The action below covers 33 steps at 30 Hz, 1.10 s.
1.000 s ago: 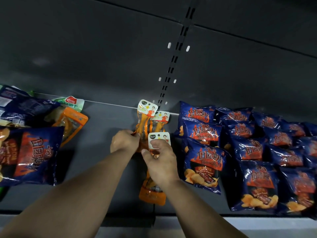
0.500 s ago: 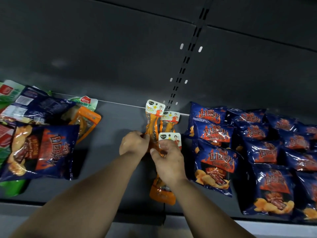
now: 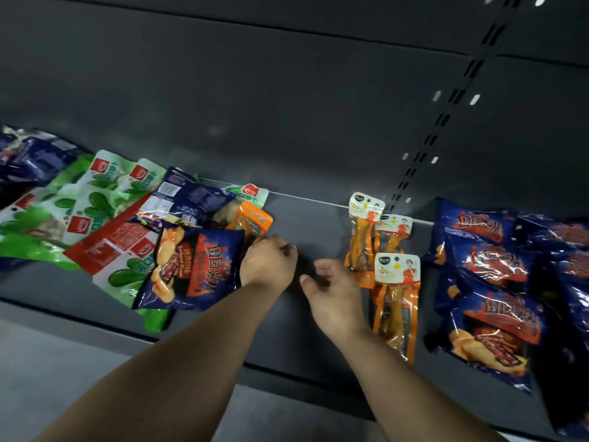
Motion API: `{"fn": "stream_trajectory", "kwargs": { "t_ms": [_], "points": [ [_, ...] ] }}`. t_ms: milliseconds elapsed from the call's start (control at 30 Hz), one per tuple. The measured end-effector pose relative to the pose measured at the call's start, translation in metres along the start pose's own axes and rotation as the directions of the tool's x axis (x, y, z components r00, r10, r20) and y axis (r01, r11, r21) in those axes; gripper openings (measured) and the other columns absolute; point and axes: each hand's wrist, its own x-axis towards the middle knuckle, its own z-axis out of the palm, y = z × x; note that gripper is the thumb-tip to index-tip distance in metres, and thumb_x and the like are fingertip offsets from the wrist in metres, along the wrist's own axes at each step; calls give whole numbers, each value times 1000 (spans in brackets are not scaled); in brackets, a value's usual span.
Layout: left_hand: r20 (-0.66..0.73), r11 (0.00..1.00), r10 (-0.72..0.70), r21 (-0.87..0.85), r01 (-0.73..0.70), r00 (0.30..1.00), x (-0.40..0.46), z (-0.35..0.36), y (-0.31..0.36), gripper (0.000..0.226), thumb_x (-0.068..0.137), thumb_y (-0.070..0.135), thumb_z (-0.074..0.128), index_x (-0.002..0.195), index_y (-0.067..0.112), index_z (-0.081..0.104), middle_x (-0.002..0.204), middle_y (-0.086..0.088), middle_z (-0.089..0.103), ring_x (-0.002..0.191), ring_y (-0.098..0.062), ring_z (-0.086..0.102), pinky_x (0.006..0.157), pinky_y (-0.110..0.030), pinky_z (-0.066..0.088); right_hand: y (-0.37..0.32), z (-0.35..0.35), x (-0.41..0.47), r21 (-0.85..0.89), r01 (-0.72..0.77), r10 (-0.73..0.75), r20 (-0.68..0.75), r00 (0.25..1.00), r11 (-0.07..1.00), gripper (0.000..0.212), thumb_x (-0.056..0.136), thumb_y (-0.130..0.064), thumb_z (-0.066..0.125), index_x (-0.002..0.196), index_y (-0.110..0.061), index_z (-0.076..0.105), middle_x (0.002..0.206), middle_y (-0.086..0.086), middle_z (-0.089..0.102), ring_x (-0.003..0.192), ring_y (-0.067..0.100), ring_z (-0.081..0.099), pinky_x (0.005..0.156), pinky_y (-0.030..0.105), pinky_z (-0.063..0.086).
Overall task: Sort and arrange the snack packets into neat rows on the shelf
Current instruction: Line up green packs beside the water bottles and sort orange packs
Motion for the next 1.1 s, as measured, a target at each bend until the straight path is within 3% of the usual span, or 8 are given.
{"fn": "stream_trajectory", "kwargs": {
  "t_ms": [167,267,400,600,833,933,1033,1100],
  "points": [
    [-112,973,214,-60,-221,970,-1,-22,1,21,89,24,56,101,12,68,107,-10,62,102,-28,57,84,-32,44,-8,16,2,12,-22,22,-26,999,1000,20,86,-16,66,105,-12,61,107,4,62,100,19,59,85,24,44],
    [-79,941,330,105,-321,941,11,-58,-9,37,86,32,61,120,18,61,127,-8,53,119,-29,48,97,-35,40,-14,29,-1,27,-46,46,10,999,999,28,87,-19,65,113,-10,60,111,5,62,95,15,57,84,20,42],
    [286,806,94,541,-242,954,27,-100,-49,79,75,60,64,142,28,36,145,-6,38,135,-30,31,108,-44,27,-19,42,-10,-4,-61,61,78,995,998,37,89,-24,64,124,-14,56,118,1,59,93,7,51,82,15,38],
    [384,768,-77,611,-191,920,24,-103,-80,72,77,59,65,134,23,42,135,-4,50,128,-28,41,106,-41,30,-18,42,-14,-76,-83,90,94,992,994,37,90,-26,63,125,-15,54,123,1,59,111,13,55,91,20,40],
    [432,914,-48,383,-135,901,28,-108,-66,47,77,46,72,105,10,59,98,-7,59,91,-22,58,77,-31,47,-23,40,-16,26,-113,110,99,989,993,44,89,-32,64,127,-15,53,122,-2,56,97,5,49,82,15,36],
    [337,972,31,210,-107,941,26,-119,-47,38,83,41,69,95,5,63,90,-11,64,78,-21,60,66,-27,44,-29,38,-14,200,-148,145,31,989,968,55,84,-39,67,129,-13,50,111,-5,54,94,6,50,80,16,35],
    [138,993,75,-104,-61,987,24,-124,-28,33,84,39,68,81,6,65,83,-12,66,74,-22,59,67,-28,43,-33,28,-7,400,-170,196,-24,980,901,71,81,-45,68,137,-12,40,120,0,53,101,9,49,84,21,35],
    [124,914,-17,-400,65,992,24,-120,-19,25,81,37,71,79,13,66,83,-7,68,77,-21,64,73,-30,51,-34,20,-3,490,-185,219,-12,976,852,77,81,-45,67,142,-14,32,124,0,49,106,9,46,87,23,34]
  ]
}}
